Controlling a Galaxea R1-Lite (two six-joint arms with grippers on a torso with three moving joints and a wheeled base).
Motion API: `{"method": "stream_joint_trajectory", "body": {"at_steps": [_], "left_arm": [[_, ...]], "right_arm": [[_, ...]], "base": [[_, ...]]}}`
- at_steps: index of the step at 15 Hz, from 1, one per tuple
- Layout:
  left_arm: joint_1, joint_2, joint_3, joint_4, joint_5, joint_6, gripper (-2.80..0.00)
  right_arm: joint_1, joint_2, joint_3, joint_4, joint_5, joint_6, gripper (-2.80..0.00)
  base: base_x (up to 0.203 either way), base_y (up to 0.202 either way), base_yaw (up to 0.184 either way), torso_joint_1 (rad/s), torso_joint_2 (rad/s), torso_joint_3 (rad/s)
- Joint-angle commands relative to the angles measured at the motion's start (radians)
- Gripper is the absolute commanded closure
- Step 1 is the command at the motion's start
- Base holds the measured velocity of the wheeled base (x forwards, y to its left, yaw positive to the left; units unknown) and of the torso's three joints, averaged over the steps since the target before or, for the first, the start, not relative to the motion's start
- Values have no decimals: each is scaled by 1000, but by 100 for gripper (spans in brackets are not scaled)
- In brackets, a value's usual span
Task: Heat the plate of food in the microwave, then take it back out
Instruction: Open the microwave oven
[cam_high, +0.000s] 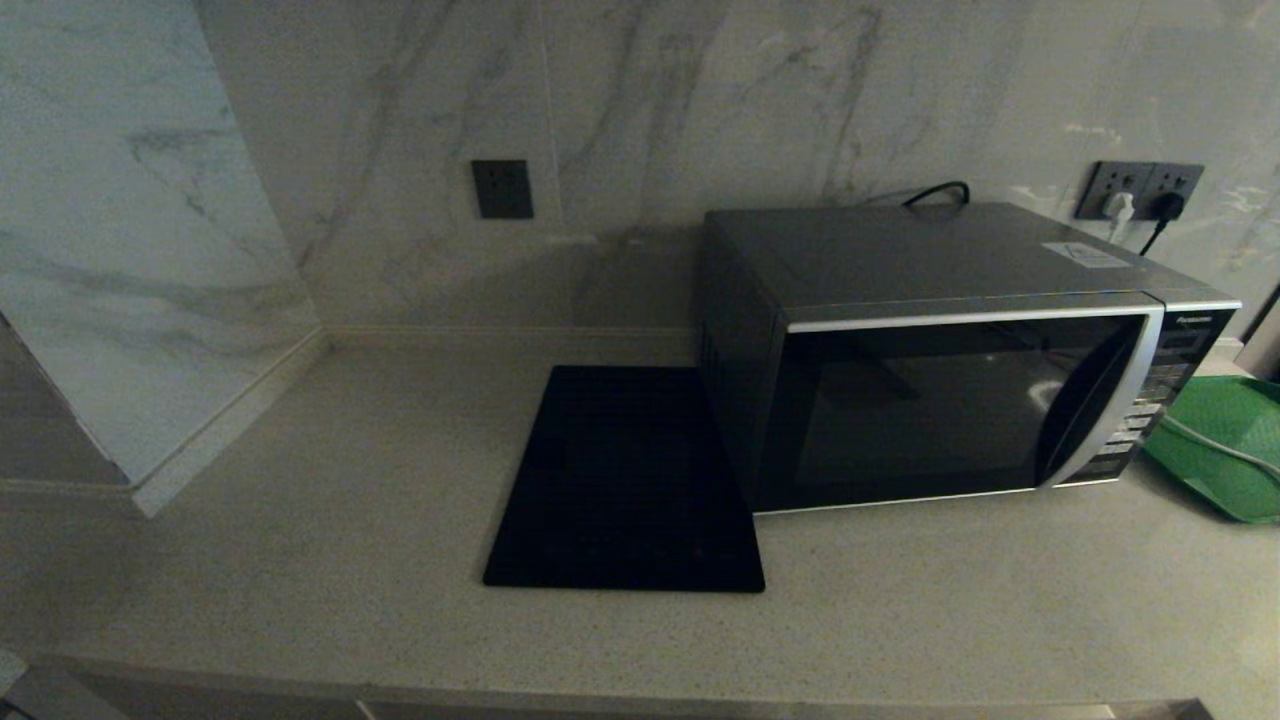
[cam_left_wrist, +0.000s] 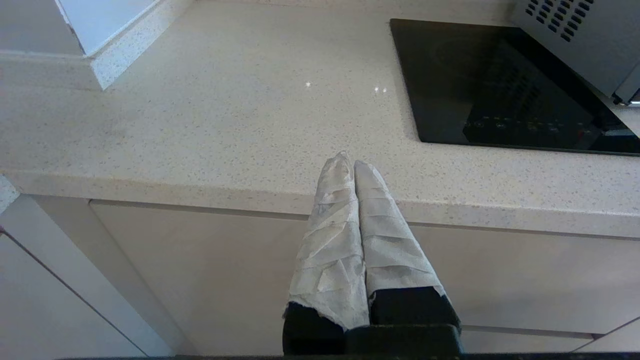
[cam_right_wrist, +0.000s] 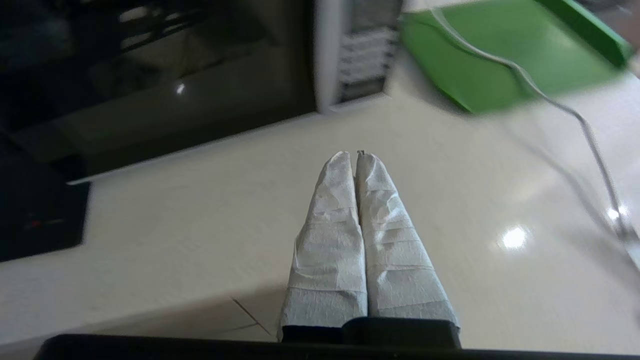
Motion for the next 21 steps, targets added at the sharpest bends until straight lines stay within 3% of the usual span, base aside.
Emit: {"method": "stream_joint_trajectory", "body": {"at_steps": [1,4,7,11,21], "left_arm": [[0,0,0,0,1,-1,0],[0,0,0,0,1,0,0],[0,0,0,0,1,-1,0],[0,0,0,0,1,-1,0],[0,0,0,0,1,0,0]], "right_arm": [[196,303,-97,-41,-113,1,0],[351,548,-184,-176,-261,3,0],[432,717,-283,-250,-336,7,0],[458,829,-399,-262,-365,17,0],[547,1038,-538,-263,-414,29,0]], "base": [[0,0,0,0,0,0],[0,0,0,0,0,0],[0,0,0,0,0,0],[0,0,0,0,0,0],[0,0,0,0,0,0]]}}
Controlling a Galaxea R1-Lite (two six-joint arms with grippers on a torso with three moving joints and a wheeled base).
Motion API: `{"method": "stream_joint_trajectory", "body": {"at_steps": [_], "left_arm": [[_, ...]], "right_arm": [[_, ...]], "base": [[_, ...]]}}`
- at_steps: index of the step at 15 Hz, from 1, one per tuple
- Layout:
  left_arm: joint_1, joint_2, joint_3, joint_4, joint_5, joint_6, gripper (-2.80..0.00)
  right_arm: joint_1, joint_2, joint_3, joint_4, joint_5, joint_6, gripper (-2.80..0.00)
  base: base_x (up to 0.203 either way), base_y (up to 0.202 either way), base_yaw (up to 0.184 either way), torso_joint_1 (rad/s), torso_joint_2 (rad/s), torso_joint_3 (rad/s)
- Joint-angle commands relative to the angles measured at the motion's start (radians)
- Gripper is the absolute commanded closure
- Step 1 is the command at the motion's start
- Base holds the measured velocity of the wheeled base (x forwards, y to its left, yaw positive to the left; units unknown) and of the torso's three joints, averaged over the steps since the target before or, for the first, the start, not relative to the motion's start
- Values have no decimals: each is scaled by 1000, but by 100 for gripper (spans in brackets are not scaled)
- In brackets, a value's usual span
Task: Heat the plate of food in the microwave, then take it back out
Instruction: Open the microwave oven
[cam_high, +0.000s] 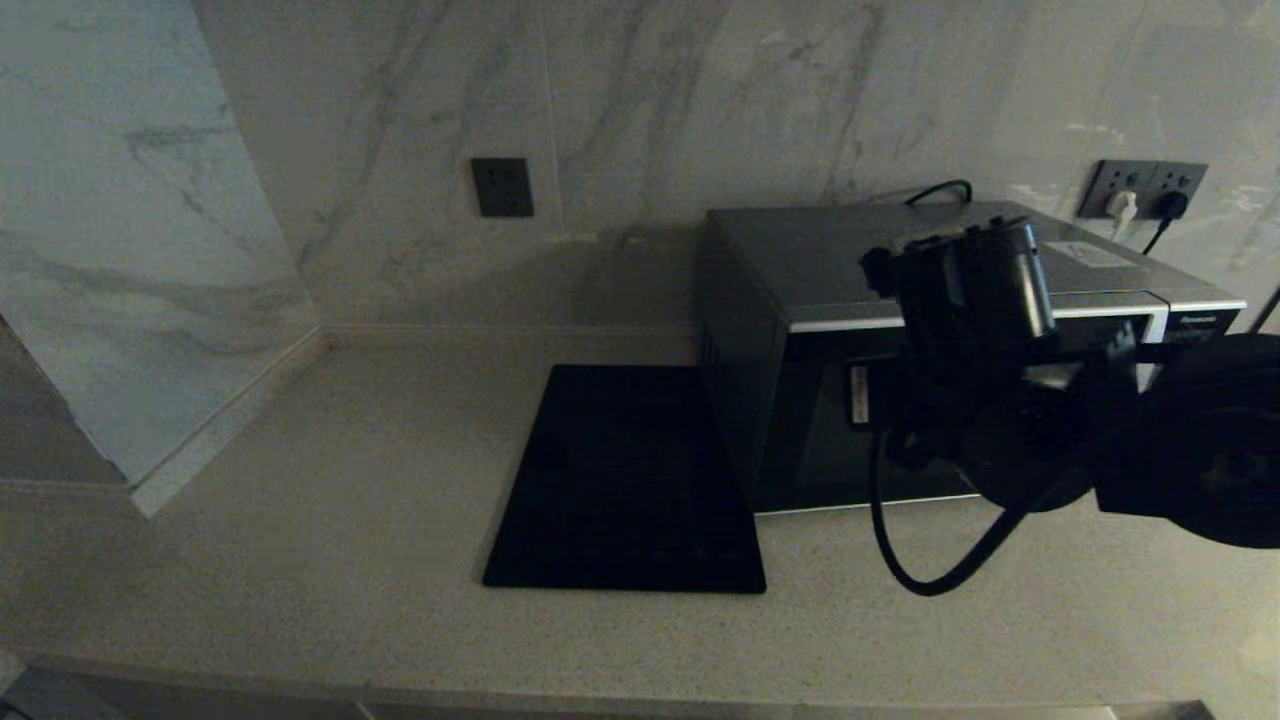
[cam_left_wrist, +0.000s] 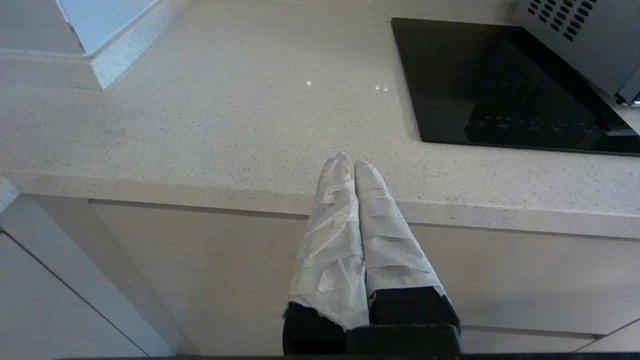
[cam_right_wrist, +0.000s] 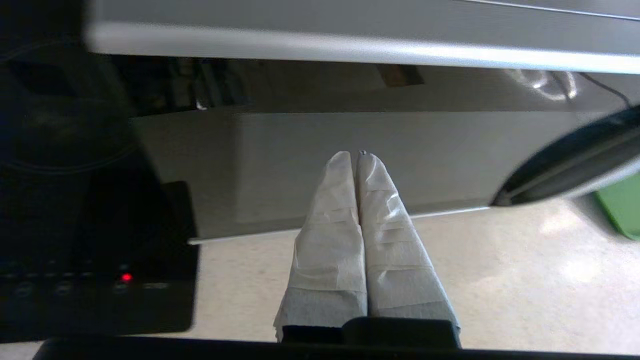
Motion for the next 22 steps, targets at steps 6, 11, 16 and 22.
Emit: {"method": "stream_joint_trajectory", "body": {"at_steps": [6,11,16,22], "left_arm": [[0,0,0,0,0,-1,0],[0,0,0,0,0,-1,0],[0,0,0,0,0,-1,0],[0,0,0,0,0,-1,0]], "right_arm": [[35,155,-149,1,-8,-1,0],[32,232,-237,-2,-5,2,0],[33,309,-295,-13,-4,25,0],[27,347,-336,-30,1,19,0]], "base": [[0,0,0,0,0,0],[0,0,0,0,0,0],[0,0,0,0,0,0],[0,0,0,0,0,0]]}}
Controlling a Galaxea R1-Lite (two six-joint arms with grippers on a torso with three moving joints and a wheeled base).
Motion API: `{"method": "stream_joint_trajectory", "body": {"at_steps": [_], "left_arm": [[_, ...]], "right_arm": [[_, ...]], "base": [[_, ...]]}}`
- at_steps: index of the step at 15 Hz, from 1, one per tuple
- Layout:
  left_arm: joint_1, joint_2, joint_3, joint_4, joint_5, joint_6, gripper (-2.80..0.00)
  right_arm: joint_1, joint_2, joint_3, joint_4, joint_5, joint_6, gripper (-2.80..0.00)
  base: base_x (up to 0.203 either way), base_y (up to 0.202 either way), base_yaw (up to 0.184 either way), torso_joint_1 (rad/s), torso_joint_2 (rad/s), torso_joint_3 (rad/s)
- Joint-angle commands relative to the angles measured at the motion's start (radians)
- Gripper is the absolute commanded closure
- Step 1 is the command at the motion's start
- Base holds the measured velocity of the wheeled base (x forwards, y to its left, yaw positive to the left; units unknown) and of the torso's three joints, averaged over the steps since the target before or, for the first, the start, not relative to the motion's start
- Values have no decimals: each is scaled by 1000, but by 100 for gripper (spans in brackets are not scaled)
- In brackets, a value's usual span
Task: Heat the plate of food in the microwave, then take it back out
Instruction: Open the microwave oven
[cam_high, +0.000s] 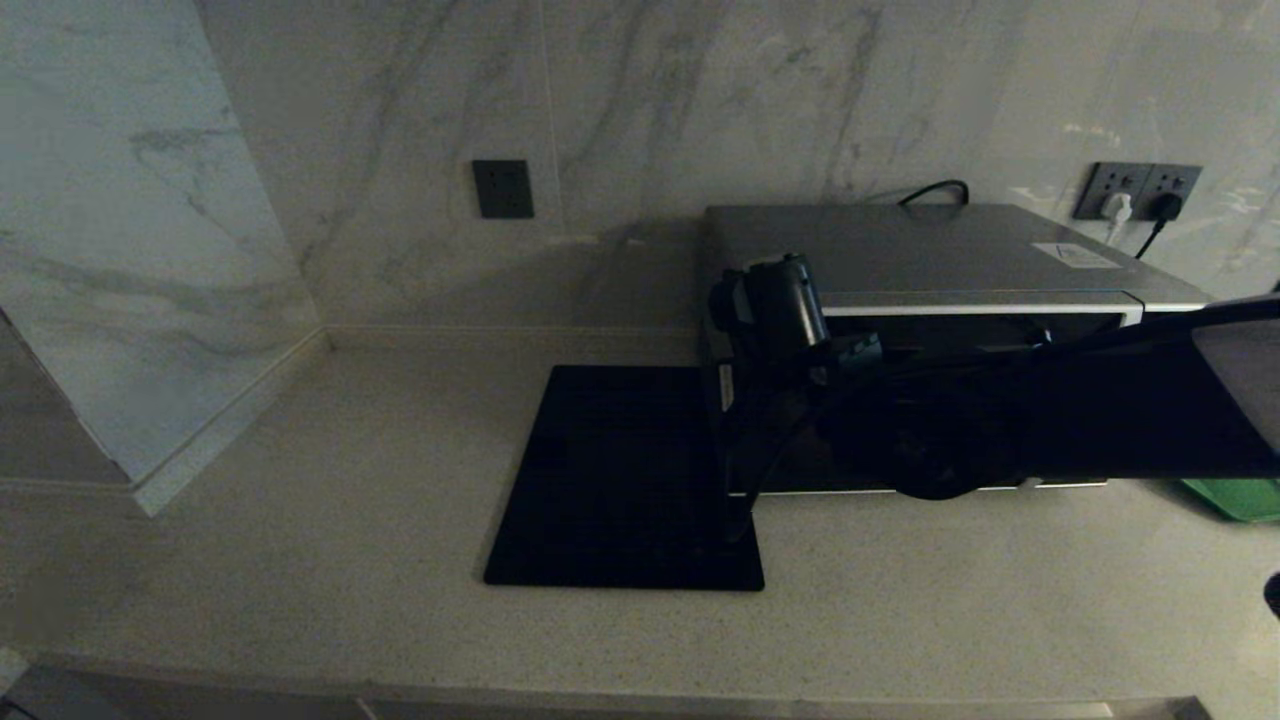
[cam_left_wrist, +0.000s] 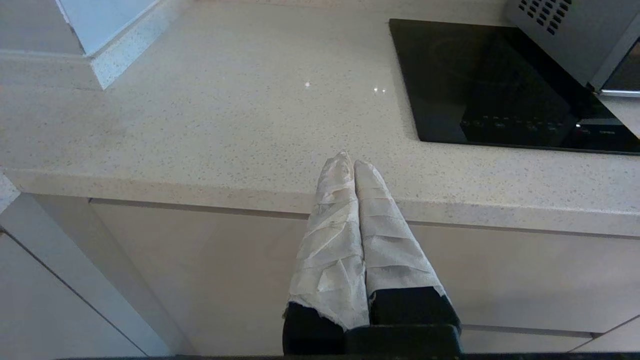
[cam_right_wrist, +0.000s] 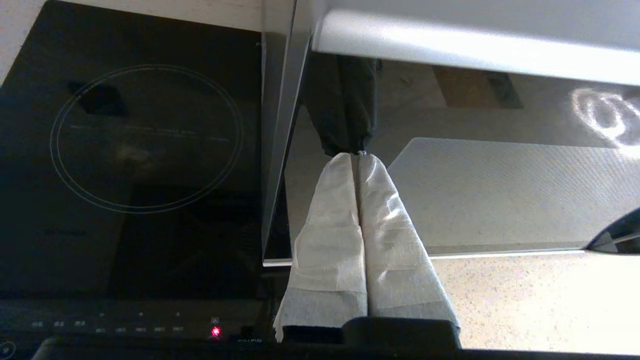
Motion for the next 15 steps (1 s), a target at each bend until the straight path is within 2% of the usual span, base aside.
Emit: {"method": "stream_joint_trajectory", "body": {"at_steps": [1,7,11,15], "left_arm": [[0,0,0,0,0,-1,0],[0,0,0,0,0,-1,0],[0,0,0,0,0,1,0],[0,0,0,0,0,-1,0]], "right_arm": [[-6,16,-9,-1,-4,3,0],[-26,-9,-17,-17,-3,3,0],[-31,20,-32,-98,-3,-2,0],[-30,-65,32,-97,-4,-1,0]], "base": [[0,0,0,0,0,0],[0,0,0,0,0,0],[0,0,0,0,0,0],[0,0,0,0,0,0]]}}
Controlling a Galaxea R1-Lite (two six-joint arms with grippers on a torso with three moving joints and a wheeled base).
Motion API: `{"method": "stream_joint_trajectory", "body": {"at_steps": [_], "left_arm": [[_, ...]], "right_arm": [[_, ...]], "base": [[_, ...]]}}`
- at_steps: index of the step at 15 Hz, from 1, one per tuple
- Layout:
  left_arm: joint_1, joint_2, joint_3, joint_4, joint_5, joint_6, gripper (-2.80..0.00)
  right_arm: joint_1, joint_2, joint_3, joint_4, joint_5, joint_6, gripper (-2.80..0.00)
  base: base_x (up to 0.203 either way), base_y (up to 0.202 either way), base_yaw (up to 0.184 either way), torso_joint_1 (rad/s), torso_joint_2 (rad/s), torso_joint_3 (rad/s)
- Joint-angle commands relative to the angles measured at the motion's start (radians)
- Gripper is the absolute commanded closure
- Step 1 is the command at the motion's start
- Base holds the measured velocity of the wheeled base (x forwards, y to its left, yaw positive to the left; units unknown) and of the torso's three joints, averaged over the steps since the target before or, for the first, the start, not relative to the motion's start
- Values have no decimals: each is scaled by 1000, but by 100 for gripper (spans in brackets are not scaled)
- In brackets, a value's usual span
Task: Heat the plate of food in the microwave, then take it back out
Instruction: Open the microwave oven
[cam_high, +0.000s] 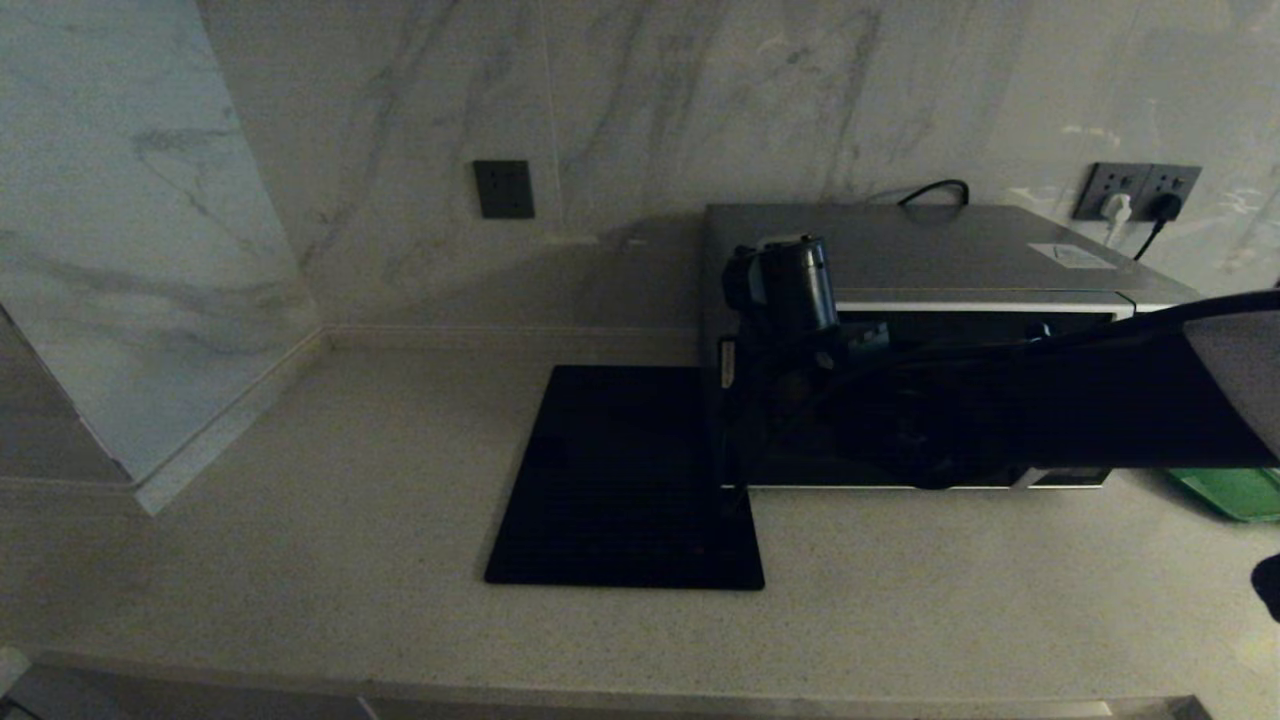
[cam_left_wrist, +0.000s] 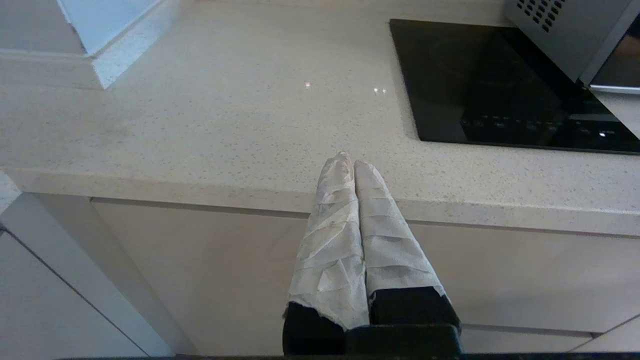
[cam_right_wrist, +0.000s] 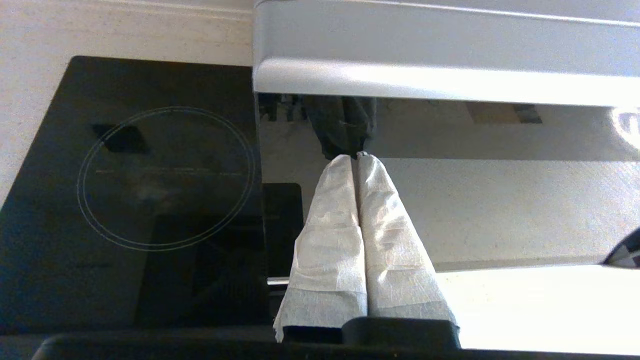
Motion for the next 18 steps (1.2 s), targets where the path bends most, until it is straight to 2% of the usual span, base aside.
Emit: {"method": "stream_joint_trajectory", "body": {"at_steps": [1,6,8,10,13,15,18], "left_arm": [[0,0,0,0,0,-1,0],[0,0,0,0,0,-1,0],[0,0,0,0,0,-1,0],[0,0,0,0,0,-1,0],[0,0,0,0,0,-1,0],[0,0,0,0,0,1,0],[0,0,0,0,0,0,0]], "right_arm": [[2,-108,74,4,-7,0,0],[2,-479,312,8,-9,-37,0],[-42,-644,372,34,-8,-75,0],[-170,-822,403,103,14,-123,0],[-413,-1098,419,267,124,-191,0],[-490,-1288,432,390,181,-212,0],[-577,-1572,514,559,222,-224,0]], "base": [[0,0,0,0,0,0],[0,0,0,0,0,0],[0,0,0,0,0,0],[0,0,0,0,0,0],[0,0,0,0,0,0],[0,0,0,0,0,0],[0,0,0,0,0,0]]}}
